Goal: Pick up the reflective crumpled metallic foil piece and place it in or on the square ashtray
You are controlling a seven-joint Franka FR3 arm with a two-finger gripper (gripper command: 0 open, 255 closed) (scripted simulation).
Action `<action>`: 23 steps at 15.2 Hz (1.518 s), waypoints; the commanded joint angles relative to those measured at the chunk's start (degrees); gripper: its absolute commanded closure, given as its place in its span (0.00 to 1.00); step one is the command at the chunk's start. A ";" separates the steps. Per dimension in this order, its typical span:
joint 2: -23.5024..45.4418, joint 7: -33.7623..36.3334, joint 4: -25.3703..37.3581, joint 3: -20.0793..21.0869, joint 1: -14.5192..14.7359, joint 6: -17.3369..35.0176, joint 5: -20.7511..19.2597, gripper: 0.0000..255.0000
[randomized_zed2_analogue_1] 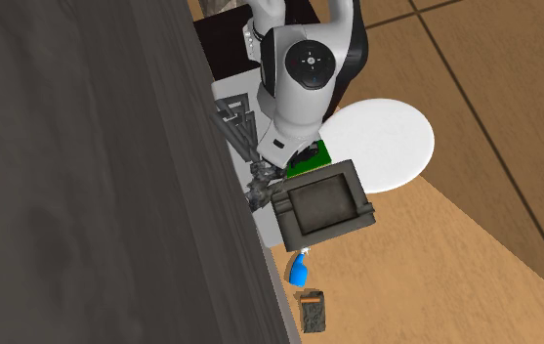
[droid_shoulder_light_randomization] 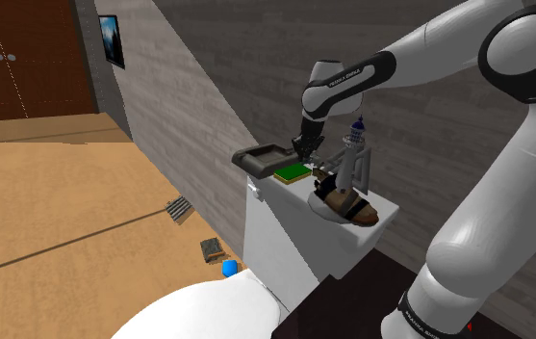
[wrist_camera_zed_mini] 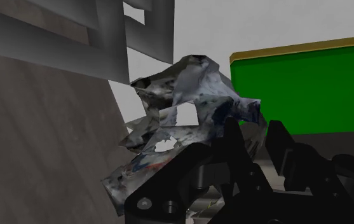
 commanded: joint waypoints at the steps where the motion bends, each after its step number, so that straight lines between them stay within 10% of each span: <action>1: 0.04 0.00 -0.02 0.00 0.00 0.00 -0.01 1.00; 23: -4.20 -0.60 11.10 0.35 0.19 -15.33 0.14 1.00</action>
